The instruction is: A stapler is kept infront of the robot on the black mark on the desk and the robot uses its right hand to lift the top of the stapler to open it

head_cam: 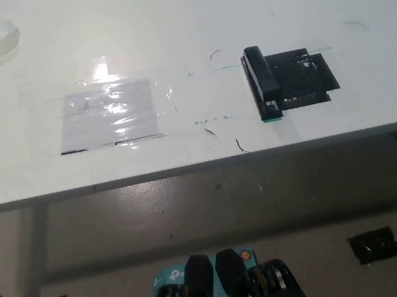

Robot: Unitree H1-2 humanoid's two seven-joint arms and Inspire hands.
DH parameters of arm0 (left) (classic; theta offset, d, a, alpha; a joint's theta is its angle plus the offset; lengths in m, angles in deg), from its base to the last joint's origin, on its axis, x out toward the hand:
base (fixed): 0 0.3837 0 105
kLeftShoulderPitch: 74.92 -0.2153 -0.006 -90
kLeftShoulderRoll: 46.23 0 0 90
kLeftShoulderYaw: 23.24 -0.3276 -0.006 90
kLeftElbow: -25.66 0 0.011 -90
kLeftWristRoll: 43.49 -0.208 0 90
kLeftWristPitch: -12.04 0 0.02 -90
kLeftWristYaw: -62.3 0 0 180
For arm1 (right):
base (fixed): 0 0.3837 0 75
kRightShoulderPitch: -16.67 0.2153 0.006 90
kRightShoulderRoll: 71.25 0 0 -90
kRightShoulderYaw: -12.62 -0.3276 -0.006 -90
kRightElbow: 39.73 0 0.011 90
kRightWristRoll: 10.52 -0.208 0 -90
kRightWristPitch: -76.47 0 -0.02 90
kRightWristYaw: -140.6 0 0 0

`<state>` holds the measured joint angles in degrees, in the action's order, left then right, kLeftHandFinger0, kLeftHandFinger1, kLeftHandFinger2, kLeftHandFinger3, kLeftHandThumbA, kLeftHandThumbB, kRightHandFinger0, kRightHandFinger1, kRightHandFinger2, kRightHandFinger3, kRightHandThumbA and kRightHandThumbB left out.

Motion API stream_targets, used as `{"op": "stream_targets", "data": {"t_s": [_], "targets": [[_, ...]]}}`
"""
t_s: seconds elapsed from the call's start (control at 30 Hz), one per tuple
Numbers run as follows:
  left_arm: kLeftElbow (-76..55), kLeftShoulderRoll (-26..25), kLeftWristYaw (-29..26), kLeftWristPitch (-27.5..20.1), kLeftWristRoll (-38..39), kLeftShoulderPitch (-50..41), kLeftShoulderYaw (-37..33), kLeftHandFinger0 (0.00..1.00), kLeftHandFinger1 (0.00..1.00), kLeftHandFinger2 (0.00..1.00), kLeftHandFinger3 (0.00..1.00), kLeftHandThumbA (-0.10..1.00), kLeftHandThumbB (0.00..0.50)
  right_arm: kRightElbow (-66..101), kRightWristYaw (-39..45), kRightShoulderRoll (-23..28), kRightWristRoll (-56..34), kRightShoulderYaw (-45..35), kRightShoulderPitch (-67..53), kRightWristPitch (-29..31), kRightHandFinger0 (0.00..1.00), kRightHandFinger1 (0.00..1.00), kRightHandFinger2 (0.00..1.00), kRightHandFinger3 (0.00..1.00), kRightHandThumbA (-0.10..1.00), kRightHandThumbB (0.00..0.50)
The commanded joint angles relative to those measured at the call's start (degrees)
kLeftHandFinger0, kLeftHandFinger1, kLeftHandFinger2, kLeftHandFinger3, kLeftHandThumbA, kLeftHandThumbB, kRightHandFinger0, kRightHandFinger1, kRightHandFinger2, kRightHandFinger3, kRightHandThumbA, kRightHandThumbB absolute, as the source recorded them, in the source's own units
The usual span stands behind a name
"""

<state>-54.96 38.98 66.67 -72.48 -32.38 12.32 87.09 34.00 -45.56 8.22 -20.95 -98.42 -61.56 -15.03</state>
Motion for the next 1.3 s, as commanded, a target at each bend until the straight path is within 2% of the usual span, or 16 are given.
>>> {"op": "stream_targets", "data": {"t_s": [0.0,0.07,0.17,0.27,0.37,0.43,0.5,0.63,0.67,0.7,0.8,0.93,1.0,1.13,1.17,1.27], "targets": [[-0.8,-1.4,0.9,-0.7,1.3,0.4,0.5,0.43,0.48,0.64,0.81,0.51,0.0,5.5,-0.4,0.9,-1.9,-0.1,1.9,-2.0,0.1,0.1,0.27,0.55,0.75,0.0],[-0.8,-1.3,1.0,-0.5,1.6,0.5,0.5,0.42,0.47,0.63,0.8,0.51,0.001,6.7,-0.7,0.9,-1.6,0.0,2.2,-2.9,0.1,0.1,0.27,0.55,0.75,0.0],[-0.4,-1.2,1.1,-1.2,1.5,0.5,0.4,0.41,0.48,0.63,0.8,0.51,0.009,11.0,0.2,0.8,-4.1,0.1,4.6,-6.1,0.1,0.1,0.27,0.56,0.74,0.037],[-0.5,-1.2,1.2,-1.2,1.5,0.4,0.4,0.41,0.48,0.63,0.79,0.51,0.0,14.5,1.1,1.3,-5.2,1.2,7.2,-8.5,0.11,0.12,0.3,0.59,0.77,0.021],[-0.5,-1.2,1.3,-0.9,1.8,0.4,0.4,0.43,0.48,0.63,0.79,0.52,0.013,16.9,1.0,1.0,-5.4,2.3,10.1,-10.4,0.1,0.1,0.26,0.56,0.79,0.021],[-0.4,-1.1,1.1,-0.6,1.7,0.5,0.4,0.43,0.48,0.63,0.79,0.51,0.005,18.6,0.7,0.6,-4.7,3.4,11.6,-12.1,0.1,0.11,0.27,0.56,0.78,0.001],[-0.6,-1.0,0.9,-0.9,1.4,0.5,0.3,0.43,0.48,0.63,0.8,0.51,0.003,19.8,1.2,0.1,-5.1,5.2,13.3,-14.6,0.16,0.15,0.29,0.55,0.76,0.0],[-0.4,-1.1,0.9,-1.1,1.4,0.5,0.2,0.42,0.47,0.62,0.81,0.51,0.0,19.7,1.3,-0.5,-5.4,6.4,13.8,-15.7,0.14,0.14,0.26,0.52,0.76,0.023],[-0.4,-1.1,0.9,-1.0,1.4,0.5,0.1,0.43,0.48,0.62,0.82,0.51,0.0,18.7,2.8,-0.5,-5.4,7.8,13.9,-15.2,0.2,0.17,0.28,0.55,0.79,0.002],[-0.4,-1.1,0.9,-1.1,1.4,0.4,0.1,0.42,0.47,0.62,0.81,0.52,0.003,18.7,2.7,-0.6,-5.4,8.1,14.0,-15.3,0.2,0.17,0.28,0.55,0.79,0.001],[-0.3,-1.1,1.0,-1.5,1.4,0.4,0.1,0.43,0.48,0.64,0.82,0.52,0.0,17.3,3.0,-1.8,-6.0,9.7,14.8,-15.6,0.17,0.15,0.27,0.56,0.78,0.012],[-0.5,-1.0,0.8,-1.3,1.3,0.5,0.0,0.43,0.48,0.64,0.81,0.53,0.002,16.5,3.2,-2.3,-5.8,11.4,15.2,-17.5,0.23,0.21,0.34,0.61,0.83,0.035],[-0.8,-1.0,0.8,-1.2,1.4,0.5,0.0,0.42,0.48,0.64,0.81,0.53,0.003,16.0,3.5,-3.3,-6.4,12.3,15.4,-19.4,0.32,0.3,0.42,0.67,0.87,0.002],[-0.5,-1.1,0.7,-0.9,1.4,0.6,0.0,0.41,0.48,0.63,0.8,0.53,0.0,14.9,2.7,-5.8,-8.3,11.9,16.1,-22.5,0.46,0.45,0.55,0.76,0.91,0.0],[-0.6,-1.2,0.7,-1.4,1.1,0.5,0.0,0.41,0.48,0.63,0.8,0.54,0.005,14.3,2.2,-7.1,-9.6,11.2,16.5,-24.1,0.55,0.54,0.63,0.81,0.93,0.0],[-0.5,-1.2,0.5,-1.0,1.0,0.6,-0.1,0.4,0.48,0.63,0.79,0.54,0.007,13.4,1.0,-9.0,-11.4,9.8,17.0,-25.4,0.57,0.56,0.66,0.84,0.92,0.0]]}}
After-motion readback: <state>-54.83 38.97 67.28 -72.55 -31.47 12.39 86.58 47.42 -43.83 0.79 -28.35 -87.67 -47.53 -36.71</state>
